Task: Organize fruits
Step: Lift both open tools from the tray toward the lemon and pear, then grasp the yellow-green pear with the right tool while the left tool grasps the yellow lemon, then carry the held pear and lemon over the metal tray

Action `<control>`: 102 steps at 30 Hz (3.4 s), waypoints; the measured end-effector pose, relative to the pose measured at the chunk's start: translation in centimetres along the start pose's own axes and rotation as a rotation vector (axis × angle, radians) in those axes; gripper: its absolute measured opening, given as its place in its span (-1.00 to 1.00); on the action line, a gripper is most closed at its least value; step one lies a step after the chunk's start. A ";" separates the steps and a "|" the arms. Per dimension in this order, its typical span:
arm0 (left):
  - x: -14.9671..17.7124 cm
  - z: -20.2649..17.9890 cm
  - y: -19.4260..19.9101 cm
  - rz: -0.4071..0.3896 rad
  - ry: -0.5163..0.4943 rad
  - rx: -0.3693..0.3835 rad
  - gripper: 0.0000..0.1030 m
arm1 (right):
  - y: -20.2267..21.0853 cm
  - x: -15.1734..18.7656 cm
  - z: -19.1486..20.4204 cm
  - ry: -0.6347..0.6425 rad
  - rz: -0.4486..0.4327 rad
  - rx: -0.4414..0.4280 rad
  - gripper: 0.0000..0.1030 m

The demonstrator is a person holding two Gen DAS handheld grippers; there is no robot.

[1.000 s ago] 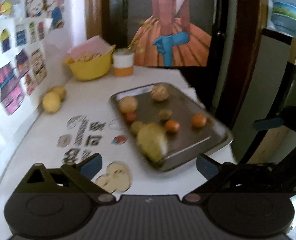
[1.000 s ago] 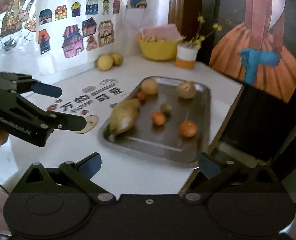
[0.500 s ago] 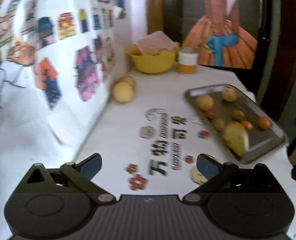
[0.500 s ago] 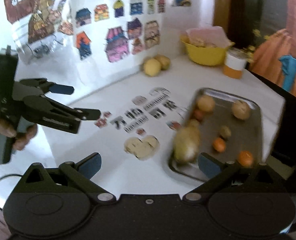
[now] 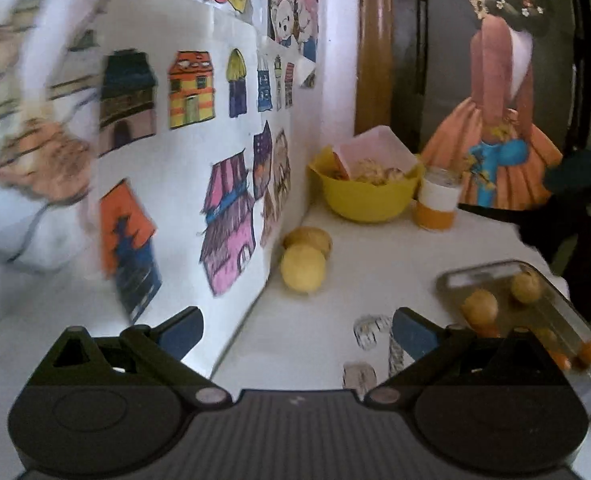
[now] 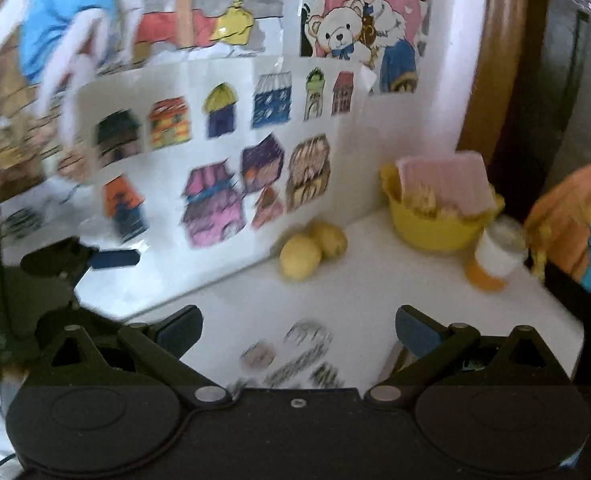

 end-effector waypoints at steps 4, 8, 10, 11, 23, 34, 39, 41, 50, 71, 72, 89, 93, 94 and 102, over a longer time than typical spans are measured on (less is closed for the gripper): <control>-0.9 -1.2 -3.5 0.004 0.005 -0.035 0.99 | -5.1 -2.7 -3.0 0.005 -0.007 -0.046 0.99; -1.4 -1.9 -7.1 0.009 0.018 -0.054 0.99 | -11.1 -4.5 -5.7 -0.034 0.010 -0.122 0.99; -1.5 -2.2 -9.0 0.005 0.013 -0.053 0.99 | -13.8 -4.9 -6.5 -0.044 0.012 -0.153 0.99; -1.6 -2.3 -10.0 0.004 0.009 -0.063 0.99 | -15.0 -5.0 -6.8 -0.049 0.011 -0.157 0.98; -1.3 -4.9 -17.5 0.036 -0.068 -0.135 0.82 | -25.2 -4.0 -9.7 -0.185 0.085 -0.198 0.73; -1.3 -4.5 -20.6 0.085 -0.018 -0.161 0.57 | -29.2 -3.3 -8.9 -0.202 0.148 -0.219 0.56; -1.2 -4.6 -22.1 0.101 0.010 -0.162 0.45 | -30.1 -3.1 -8.2 -0.219 0.140 -0.213 0.47; -1.1 -4.5 -22.8 0.107 0.011 -0.164 0.41 | -30.5 -3.1 -8.0 -0.231 0.145 -0.213 0.41; -1.1 -4.5 -24.9 0.112 0.038 -0.174 0.25 | -32.6 -2.2 -8.6 -0.331 0.163 -0.250 0.27; 0.2 -3.1 -23.4 0.131 0.062 -0.134 0.15 | -27.7 1.2 -8.8 -0.356 0.137 -0.234 0.13; 0.3 -2.9 -23.2 0.133 0.064 -0.131 0.15 | -27.1 1.6 -8.7 -0.352 0.138 -0.235 0.13; 3.3 -3.2 -15.2 0.150 0.070 -0.065 0.15 | -19.4 6.9 -6.4 -0.345 0.147 -0.257 0.13; 4.4 -2.6 -12.8 0.156 0.079 -0.065 0.15 | -17.4 8.2 -6.7 -0.344 0.145 -0.262 0.13; 4.4 -2.7 -12.9 0.157 0.081 -0.065 0.15 | -16.9 8.6 -6.7 -0.345 0.145 -0.261 0.13; 5.2 -1.9 -10.7 0.157 0.093 -0.070 0.15 | -12.7 10.7 -5.4 -0.346 0.144 -0.265 0.13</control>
Point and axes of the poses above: each gripper's, at about its wrist camera, not at the fingertips, and y roughly against the way its jaws point, z to its left, x to its underside, the point moved 1 cm from there along -y, roughly the way its jaws point
